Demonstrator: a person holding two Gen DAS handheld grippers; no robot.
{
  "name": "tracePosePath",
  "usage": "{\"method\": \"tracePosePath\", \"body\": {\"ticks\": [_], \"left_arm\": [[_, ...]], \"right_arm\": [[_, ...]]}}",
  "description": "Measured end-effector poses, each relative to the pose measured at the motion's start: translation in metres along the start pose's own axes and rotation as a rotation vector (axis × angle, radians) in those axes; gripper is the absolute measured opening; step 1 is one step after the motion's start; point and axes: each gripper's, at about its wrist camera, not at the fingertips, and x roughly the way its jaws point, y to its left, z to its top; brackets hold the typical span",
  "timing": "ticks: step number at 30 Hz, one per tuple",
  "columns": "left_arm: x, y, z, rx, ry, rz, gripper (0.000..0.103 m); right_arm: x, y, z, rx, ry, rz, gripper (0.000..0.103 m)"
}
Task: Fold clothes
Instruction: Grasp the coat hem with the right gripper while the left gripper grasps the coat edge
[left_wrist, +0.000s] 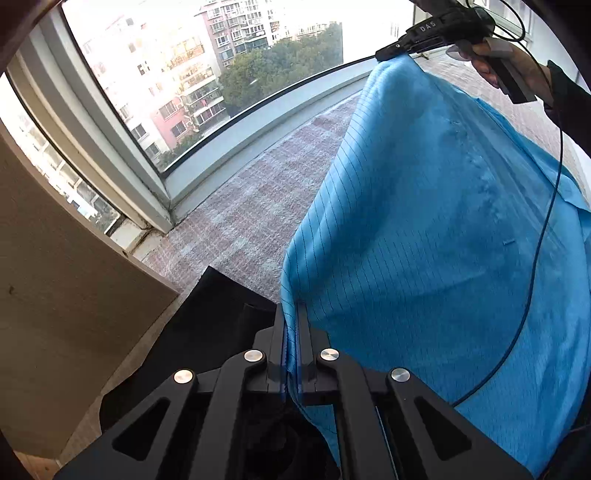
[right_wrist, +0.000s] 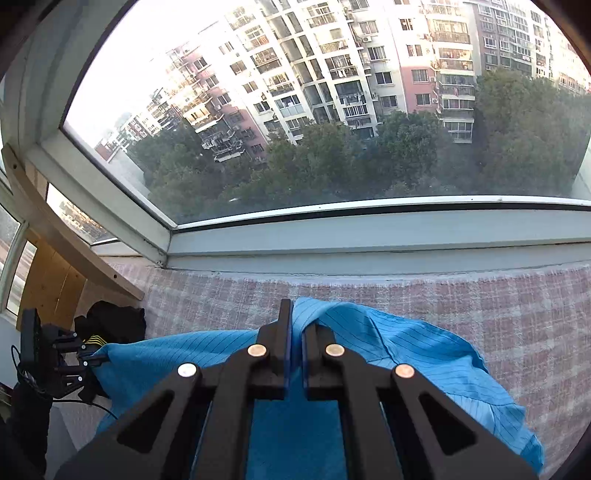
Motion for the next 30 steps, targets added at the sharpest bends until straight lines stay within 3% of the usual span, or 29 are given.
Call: {"method": "tracePosePath", "body": {"ticks": [1, 2, 4, 8, 10, 12, 15, 17, 20, 25, 27, 28, 29, 30], "left_arm": [[0.010, 0.008, 0.001, -0.031, 0.024, 0.009, 0.002], [0.019, 0.013, 0.001, -0.049, 0.047, 0.013, 0.002], [0.032, 0.011, 0.001, -0.039, 0.081, 0.022, 0.003], [0.038, 0.003, 0.002, 0.019, 0.104, 0.058, 0.006], [0.037, 0.006, 0.003, 0.006, 0.104, 0.050, 0.007], [0.037, 0.008, 0.001, 0.000, 0.107, 0.038, 0.007], [0.036, 0.006, -0.001, 0.012, 0.109, 0.047, 0.007], [0.035, 0.004, -0.003, 0.016, 0.112, 0.052, 0.007], [0.036, 0.001, -0.003, 0.024, 0.118, 0.059, 0.007], [0.038, -0.004, 0.001, 0.036, 0.129, 0.068, 0.007], [0.038, -0.005, 0.001, 0.036, 0.131, 0.069, 0.007], [0.038, -0.005, 0.001, 0.036, 0.131, 0.069, 0.007], [0.038, -0.005, 0.001, 0.036, 0.132, 0.069, 0.007], [0.038, -0.005, 0.001, 0.036, 0.132, 0.069, 0.007]], "right_arm": [[0.016, -0.001, 0.003, -0.001, 0.024, -0.031, 0.004], [0.032, 0.000, 0.004, -0.009, 0.060, -0.070, 0.014], [0.046, 0.005, 0.004, -0.036, 0.106, -0.119, 0.017], [0.016, 0.002, 0.003, -0.035, 0.036, -0.076, 0.040], [-0.008, -0.009, 0.000, -0.005, -0.020, -0.049, 0.040], [-0.024, -0.019, -0.003, -0.034, -0.062, -0.089, 0.040], [-0.012, -0.032, -0.005, -0.145, 0.038, -0.306, 0.040], [0.003, -0.047, -0.007, -0.148, 0.125, -0.357, 0.040], [0.019, -0.064, -0.009, -0.136, 0.169, -0.326, 0.041], [0.043, -0.060, -0.007, -0.233, 0.159, -0.309, 0.041], [0.047, -0.057, -0.004, -0.234, 0.175, -0.247, 0.041], [0.049, -0.054, -0.004, -0.239, 0.180, -0.233, 0.035], [0.049, -0.048, -0.005, -0.264, 0.186, -0.232, 0.014], [0.048, -0.041, -0.006, -0.299, 0.205, -0.226, 0.002]]}}
